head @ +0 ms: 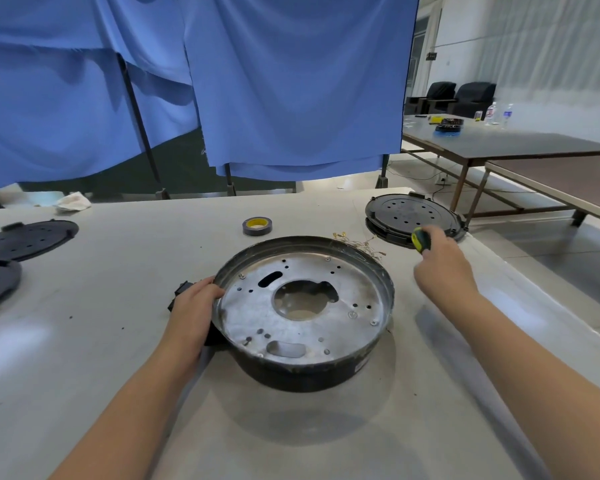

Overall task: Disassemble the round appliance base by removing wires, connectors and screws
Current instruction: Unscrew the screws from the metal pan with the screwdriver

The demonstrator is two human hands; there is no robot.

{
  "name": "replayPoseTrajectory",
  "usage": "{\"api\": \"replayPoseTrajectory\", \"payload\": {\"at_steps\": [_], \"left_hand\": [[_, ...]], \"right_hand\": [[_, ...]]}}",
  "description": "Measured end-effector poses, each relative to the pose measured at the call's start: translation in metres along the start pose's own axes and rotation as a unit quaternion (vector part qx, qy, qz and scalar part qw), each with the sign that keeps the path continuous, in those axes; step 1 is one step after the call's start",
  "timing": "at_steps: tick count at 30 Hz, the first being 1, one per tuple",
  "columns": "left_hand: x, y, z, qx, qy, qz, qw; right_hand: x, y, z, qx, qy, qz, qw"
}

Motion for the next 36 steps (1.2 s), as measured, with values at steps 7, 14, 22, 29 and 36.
{"api": "replayPoseTrajectory", "payload": {"at_steps": [7, 14, 22, 29, 36], "left_hand": [[0.002, -0.003, -0.002, 0.022, -0.021, 0.02, 0.999], [0.003, -0.006, -0.005, 0.053, 0.021, 0.049, 0.997], [0.011, -0.008, -0.002, 0.123, 0.034, 0.033, 0.991], [0.012, -0.007, 0.001, 0.104, 0.043, 0.029, 0.993], [0.01, -0.003, 0.001, 0.119, 0.059, 0.036, 0.99]], "right_hand": [[0.012, -0.052, 0.084, 0.503, 0.11, 0.066, 0.855], [-0.026, -0.037, 0.142, 0.636, 0.164, 0.244, 0.713], [-0.056, -0.025, 0.191, 0.624, 0.037, 0.285, 0.727], [-0.069, -0.022, 0.194, 0.636, -0.055, 0.254, 0.726], [-0.071, -0.023, 0.193, 0.662, -0.095, 0.222, 0.71]]}}
Point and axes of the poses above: each hand's wrist, its own x-axis towards the middle knuckle, its own y-axis out of the palm, z = x × y, the point moved 1 cm from there along x, towards the middle knuckle, and after that the axes turned 5 degrees about -x, right-handed, at the moved point
